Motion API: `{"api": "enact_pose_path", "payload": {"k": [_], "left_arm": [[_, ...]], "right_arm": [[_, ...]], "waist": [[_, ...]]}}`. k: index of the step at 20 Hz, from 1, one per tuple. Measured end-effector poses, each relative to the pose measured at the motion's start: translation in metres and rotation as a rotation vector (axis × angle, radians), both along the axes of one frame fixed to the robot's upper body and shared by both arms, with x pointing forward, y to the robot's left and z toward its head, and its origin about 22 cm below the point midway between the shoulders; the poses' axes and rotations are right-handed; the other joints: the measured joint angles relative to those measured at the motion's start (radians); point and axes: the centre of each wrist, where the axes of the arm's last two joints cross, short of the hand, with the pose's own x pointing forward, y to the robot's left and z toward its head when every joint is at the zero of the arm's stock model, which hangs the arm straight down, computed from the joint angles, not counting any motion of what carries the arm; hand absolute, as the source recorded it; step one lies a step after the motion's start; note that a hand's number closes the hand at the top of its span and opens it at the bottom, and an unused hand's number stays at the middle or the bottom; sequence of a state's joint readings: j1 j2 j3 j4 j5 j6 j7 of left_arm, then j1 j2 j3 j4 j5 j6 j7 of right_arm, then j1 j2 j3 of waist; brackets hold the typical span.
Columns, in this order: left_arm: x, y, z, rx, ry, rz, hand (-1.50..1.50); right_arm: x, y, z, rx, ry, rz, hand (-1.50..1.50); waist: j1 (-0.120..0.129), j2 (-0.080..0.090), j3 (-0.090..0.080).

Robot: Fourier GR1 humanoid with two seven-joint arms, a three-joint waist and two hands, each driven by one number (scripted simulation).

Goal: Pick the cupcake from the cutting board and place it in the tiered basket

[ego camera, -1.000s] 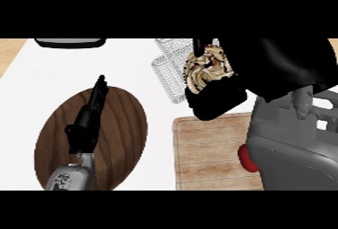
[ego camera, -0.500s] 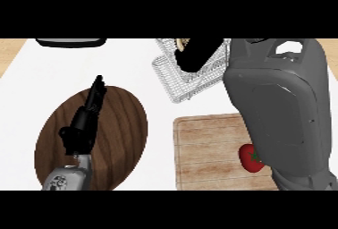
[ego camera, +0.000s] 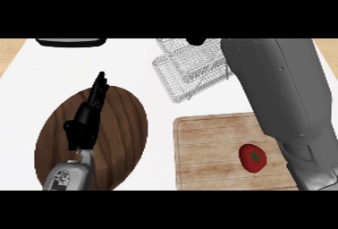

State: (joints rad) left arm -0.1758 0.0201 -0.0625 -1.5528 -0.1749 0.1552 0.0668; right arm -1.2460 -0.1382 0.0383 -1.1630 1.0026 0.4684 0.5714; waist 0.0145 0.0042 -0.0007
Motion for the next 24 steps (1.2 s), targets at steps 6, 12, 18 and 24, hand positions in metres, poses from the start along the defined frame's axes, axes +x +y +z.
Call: {"api": "enact_pose_path", "payload": {"k": [6, 12, 18, 24], "left_arm": [[0.002, 0.001, -0.006, 0.006, -0.007, -0.003, 0.0], [0.0, -0.005, -0.003, 0.003, -0.005, -0.002, 0.0], [-0.008, -0.003, -0.01, 0.002, 0.002, 0.005, 0.0], [-0.006, 0.004, -0.009, 0.002, 0.005, 0.022, 0.0]], "right_arm": [[0.032, -0.019, -0.018, 0.119, 0.059, -0.064, -1.5], [0.047, -0.033, -0.031, 0.315, 0.123, -0.056, -1.5], [0.052, -0.062, -0.026, 0.563, 0.047, -0.096, -1.5], [0.049, -0.127, -0.009, 0.73, -0.016, -0.238, -1.5]], "waist": [[0.006, 0.003, 0.0], [0.004, 0.002, 0.001], [0.001, -0.002, 0.001], [-0.016, -0.006, 0.001]]}}
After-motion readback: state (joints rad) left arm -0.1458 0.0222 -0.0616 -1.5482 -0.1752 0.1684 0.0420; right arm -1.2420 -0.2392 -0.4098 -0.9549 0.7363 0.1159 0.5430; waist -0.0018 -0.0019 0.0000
